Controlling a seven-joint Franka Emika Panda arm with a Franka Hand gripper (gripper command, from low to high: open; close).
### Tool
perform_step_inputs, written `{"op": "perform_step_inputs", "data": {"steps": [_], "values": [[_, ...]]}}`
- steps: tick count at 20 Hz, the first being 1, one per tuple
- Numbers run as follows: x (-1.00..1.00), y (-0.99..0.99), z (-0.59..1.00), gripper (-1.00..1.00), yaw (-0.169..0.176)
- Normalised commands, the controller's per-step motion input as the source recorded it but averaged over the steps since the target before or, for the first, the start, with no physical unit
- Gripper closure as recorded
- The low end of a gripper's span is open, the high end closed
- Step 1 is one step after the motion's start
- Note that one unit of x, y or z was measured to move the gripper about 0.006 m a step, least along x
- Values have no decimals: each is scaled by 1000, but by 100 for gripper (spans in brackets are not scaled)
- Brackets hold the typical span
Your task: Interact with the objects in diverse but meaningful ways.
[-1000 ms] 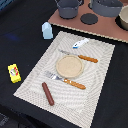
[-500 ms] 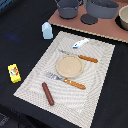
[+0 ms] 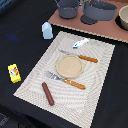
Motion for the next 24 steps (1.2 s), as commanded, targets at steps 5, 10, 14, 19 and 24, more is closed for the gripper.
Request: {"op": "perform_step_inputs", "data": {"steps": [5, 10, 14, 19, 24], "values": [[-240, -575, 9, 100, 70], [-401, -759, 90, 100, 0], [-405, -767, 57, 100, 0], [-559, -715, -59, 100, 0], [-754, -632, -196, 100, 0]]}}
